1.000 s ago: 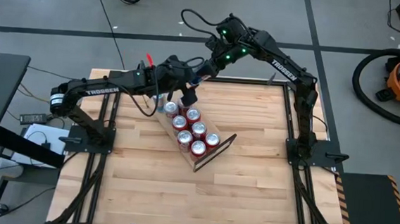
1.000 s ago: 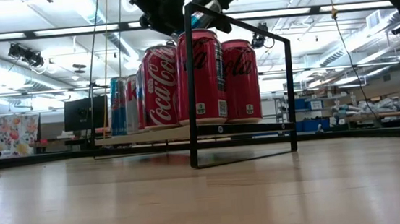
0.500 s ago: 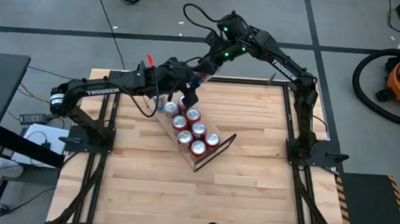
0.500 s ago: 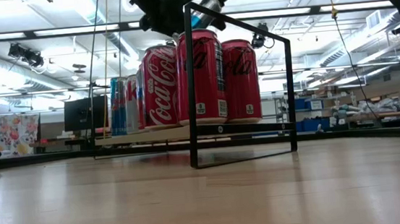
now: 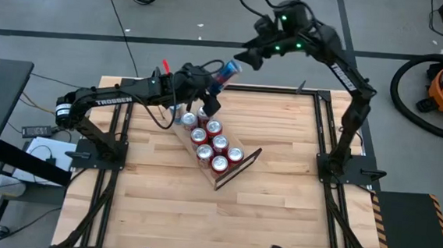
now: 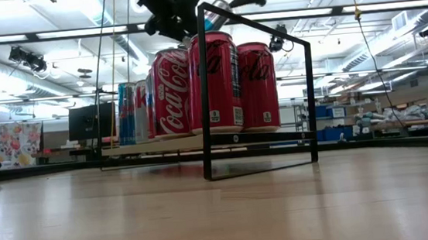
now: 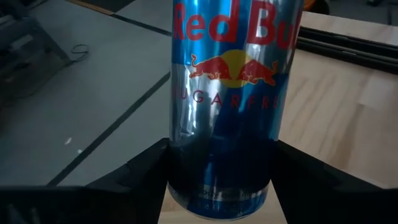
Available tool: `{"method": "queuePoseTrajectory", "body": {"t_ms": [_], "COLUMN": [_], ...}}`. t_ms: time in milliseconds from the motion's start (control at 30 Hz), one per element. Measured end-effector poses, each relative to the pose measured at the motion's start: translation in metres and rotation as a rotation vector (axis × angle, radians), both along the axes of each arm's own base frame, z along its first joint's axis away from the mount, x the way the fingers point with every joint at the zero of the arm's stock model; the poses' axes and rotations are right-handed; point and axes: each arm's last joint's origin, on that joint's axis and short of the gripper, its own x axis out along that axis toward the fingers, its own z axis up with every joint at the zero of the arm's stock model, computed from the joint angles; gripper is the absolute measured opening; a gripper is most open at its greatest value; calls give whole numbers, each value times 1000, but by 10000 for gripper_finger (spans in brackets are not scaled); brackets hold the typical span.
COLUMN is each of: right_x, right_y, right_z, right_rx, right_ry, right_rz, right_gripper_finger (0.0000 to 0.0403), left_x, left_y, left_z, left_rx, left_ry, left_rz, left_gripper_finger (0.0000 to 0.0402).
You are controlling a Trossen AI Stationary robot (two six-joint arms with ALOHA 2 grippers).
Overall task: Place canned beverage on shelf
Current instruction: Put the blue soda can on the shelf aligned with the other blue soda can
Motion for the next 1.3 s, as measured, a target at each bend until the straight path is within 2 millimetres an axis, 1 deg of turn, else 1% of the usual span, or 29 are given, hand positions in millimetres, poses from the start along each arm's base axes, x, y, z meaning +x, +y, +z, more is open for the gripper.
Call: {"method": "queuePoseTrajectory", "body": {"t_ms": [100, 167, 233, 367, 467, 600, 733, 833, 933, 1133, 1233, 1300], "right_x": [-10, -15, -19, -18, -16, -21, -14, -9, 0, 17, 25, 26], "right_y": [10, 13, 16, 20, 25, 32, 32, 31, 27, 22, 19, 18], "right_z": [6, 5, 0, -20, -38, -62, -88, -98, -110, -110, -114, -113], "right_rx": [-44, -44, -38, -44, -55, -76, -77, -36, -23, -68, -75, -90], "right_ry": [15, 26, 40, -16, -127, -259, -362, -411, -414, -529, -574, -595], "right_rz": [-8, -3, -1, 3, -10, -48, -55, -58, -53, -38, -39, -54], "right_gripper_finger": [354, 354, 354, 354, 354, 354, 355, 358, 369, 396, 399, 397], "left_x": [-1, -1, -1, -1, 0, 1, 1, 2, 2, 3, 3, 3], "left_y": [1, 2, 4, 6, 6, 6, 6, 5, 5, 5, 5, 5], "left_z": [1, 1, 3, 8, 10, 11, 12, 12, 14, 15, 15, 15], "left_rx": [12, 22, 27, 49, 60, 63, 66, 67, 70, 76, 76, 75], "left_ry": [-1, -9, -24, -61, -83, -98, -108, -110, -124, -144, -143, -141], "left_rz": [27, 52, 63, 71, 69, 67, 65, 60, 58, 60, 60, 60], "left_gripper_finger": [249, 249, 249, 249, 249, 249, 249, 249, 249, 249, 249, 249]}}
